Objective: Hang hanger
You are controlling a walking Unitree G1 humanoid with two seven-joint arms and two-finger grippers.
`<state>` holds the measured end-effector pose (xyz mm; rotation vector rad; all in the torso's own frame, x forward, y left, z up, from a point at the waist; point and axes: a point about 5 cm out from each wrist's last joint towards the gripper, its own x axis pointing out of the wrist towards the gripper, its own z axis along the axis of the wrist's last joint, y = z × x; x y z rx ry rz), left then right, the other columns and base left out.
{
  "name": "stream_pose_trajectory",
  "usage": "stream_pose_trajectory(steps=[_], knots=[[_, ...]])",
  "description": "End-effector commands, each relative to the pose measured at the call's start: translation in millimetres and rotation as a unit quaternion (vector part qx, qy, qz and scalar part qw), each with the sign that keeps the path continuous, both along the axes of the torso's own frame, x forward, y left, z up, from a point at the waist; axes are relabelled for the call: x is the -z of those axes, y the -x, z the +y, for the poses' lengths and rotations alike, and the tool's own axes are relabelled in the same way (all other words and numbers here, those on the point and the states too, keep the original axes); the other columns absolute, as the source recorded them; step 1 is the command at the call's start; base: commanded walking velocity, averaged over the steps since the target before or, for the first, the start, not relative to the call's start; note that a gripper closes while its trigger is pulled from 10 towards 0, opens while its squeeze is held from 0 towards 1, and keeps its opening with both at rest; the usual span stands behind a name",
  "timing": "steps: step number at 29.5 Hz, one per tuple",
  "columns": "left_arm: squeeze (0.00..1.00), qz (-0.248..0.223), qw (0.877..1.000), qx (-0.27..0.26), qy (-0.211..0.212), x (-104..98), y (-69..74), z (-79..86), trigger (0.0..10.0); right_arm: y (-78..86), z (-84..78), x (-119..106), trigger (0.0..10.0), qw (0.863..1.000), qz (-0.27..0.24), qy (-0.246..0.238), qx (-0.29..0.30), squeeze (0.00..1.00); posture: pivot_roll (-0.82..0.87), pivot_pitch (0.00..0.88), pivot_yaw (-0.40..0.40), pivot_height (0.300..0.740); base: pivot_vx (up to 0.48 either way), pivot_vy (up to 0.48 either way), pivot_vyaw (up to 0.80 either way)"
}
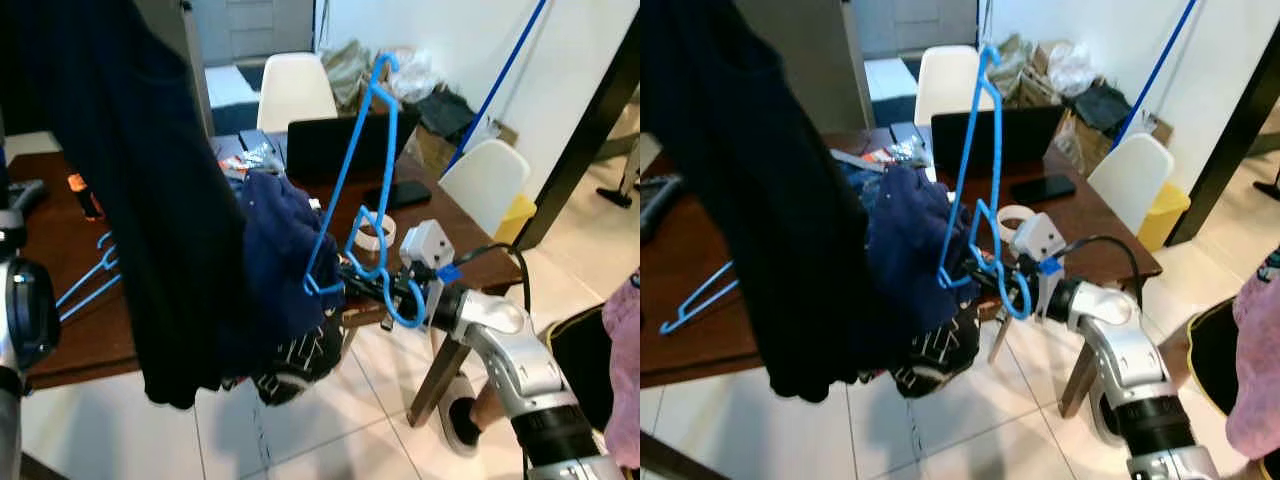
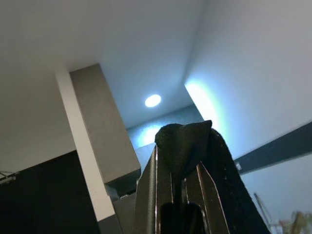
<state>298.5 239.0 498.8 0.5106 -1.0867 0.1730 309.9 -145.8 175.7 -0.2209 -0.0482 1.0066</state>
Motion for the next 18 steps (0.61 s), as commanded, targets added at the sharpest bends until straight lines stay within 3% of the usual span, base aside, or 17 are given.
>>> stream_pose_trajectory(steps=[1, 2, 3, 4, 6, 7, 8, 9, 10, 12, 13, 14, 15, 16, 18], knots=[[0.00, -0.018, 1.000, -0.010, -0.008, -6, 6.7, 0.9, 10.0, 0.8, -0.4, -2, 10.0, 1.000, -0.001, -0.001, 0.002, 0.00, 0.03, 0.000, 0.013, 0.740, 0.304, 0.000, 0.00], [0.00, 0.025, 1.000, -0.017, 0.005, 15, -8.8, 6.2, 10.0, 1.1, -0.1, -1, 10.0, 1.000, -0.001, 0.001, 0.002, 0.00, 0.02, 0.000, 0.009, 0.740, 0.292, 0.000, 0.00], [0.00, 0.025, 1.000, -0.017, 0.005, 15, -8.8, 6.2, 10.0, 1.1, -0.1, -1, 10.0, 1.000, -0.001, 0.001, 0.002, 0.00, 0.02, 0.000, 0.009, 0.740, 0.292, 0.000, 0.00], [0.00, 0.075, 0.997, -0.020, 0.017, 42, -26.0, 10.8, 10.0, 1.6, 0.3, -1, 10.0, 1.000, 0.000, 0.004, 0.002, 0.00, 0.02, 0.000, 0.009, 0.740, 0.285, 0.000, 0.00], [0.00, 0.075, 0.997, -0.020, 0.017, 42, -26.0, 10.8, 10.0, 1.6, 0.3, -1, 10.0, 1.000, 0.000, 0.004, 0.002, 0.00, 0.02, 0.000, 0.009, 0.740, 0.285, 0.000, 0.00], [0.00, 0.125, 0.992, -0.016, 0.032, 71, -40.6, 13.4, 10.0, 2.2, 0.3, -1, 10.0, 1.000, 0.001, 0.007, 0.002, 0.00, 0.02, 0.000, 0.009, 0.740, 0.255, 0.000, 0.00], [0.00, 0.125, 0.992, -0.016, 0.032, 71, -40.6, 13.4, 10.0, 2.2, 0.3, -1, 10.0, 1.000, 0.001, 0.007, 0.002, 0.00, 0.02, 0.000, 0.009, 0.740, 0.255, 0.000, 0.00], [0.00, 0.184, 0.982, 0.007, 0.050, 104, -54.1, 11.5, 10.0, 2.5, 0.1, -1, 10.0, 1.000, 0.001, 0.009, 0.002, 0.00, 0.02, 0.000, 0.007, 0.740, 0.000, 0.000, 0.00], [0.00, 0.184, 0.982, 0.007, 0.050, 104, -54.1, 11.5, 10.0, 2.5, 0.1, -1, 10.0, 1.000, 0.001, 0.009, 0.002, 0.00, 0.02, 0.000, 0.007, 0.740, 0.000, 0.000, 0.00], [0.00, 0.285, 0.954, 0.074, 0.056, 162, -69.3, -7.1, 10.0, 2.6, -0.8, -1, 10.0, 1.000, 0.002, 0.012, 0.003, 0.00, 0.02, 0.000, 0.006, 0.740, 0.000, 0.000, 0.00], [0.00, 0.285, 0.954, 0.074, 0.056, 162, -69.3, -7.1, 10.0, 2.6, -0.8, -1, 10.0, 1.000, 0.002, 0.012, 0.003, 0.00, 0.02, 0.000, 0.006, 0.740, 0.000, 0.000, 0.00], [0.00, 0.319, 0.941, 0.105, 0.053, 186, -70.4, -19.6, 10.0, 2.8, -0.9, -1, 10.0, 1.000, 0.003, 0.015, 0.003, 0.00, 0.02, 0.000, 0.006, 0.740, 0.000, 0.000, 0.00], [0.00, 0.319, 0.941, 0.105, 0.053, 186, -70.4, -19.6, 10.0, 2.8, -0.9, -1, 10.0, 1.000, 0.003, 0.015, 0.003, 0.00, 0.02, 0.000, 0.006, 0.740, 0.000, 0.000, 0.00], [0.00, 0.339, 0.930, 0.131, 0.051, 203, -68.6, -30.1, 10.0, 3.0, -0.9, -1, 10.0, 1.000, 0.003, 0.017, 0.003, 0.00, 0.02, 0.000, 0.002, 0.740, 0.000, 0.000, 0.00], [0.00, 0.339, 0.930, 0.131, 0.051, 203, -68.6, -30.1, 10.0, 3.0, -0.9, -1, 10.0, 1.000, 0.003, 0.017, 0.003, 0.00, 0.02, 0.000, 0.002, 0.740, 0.000, 0.000, 0.00]])
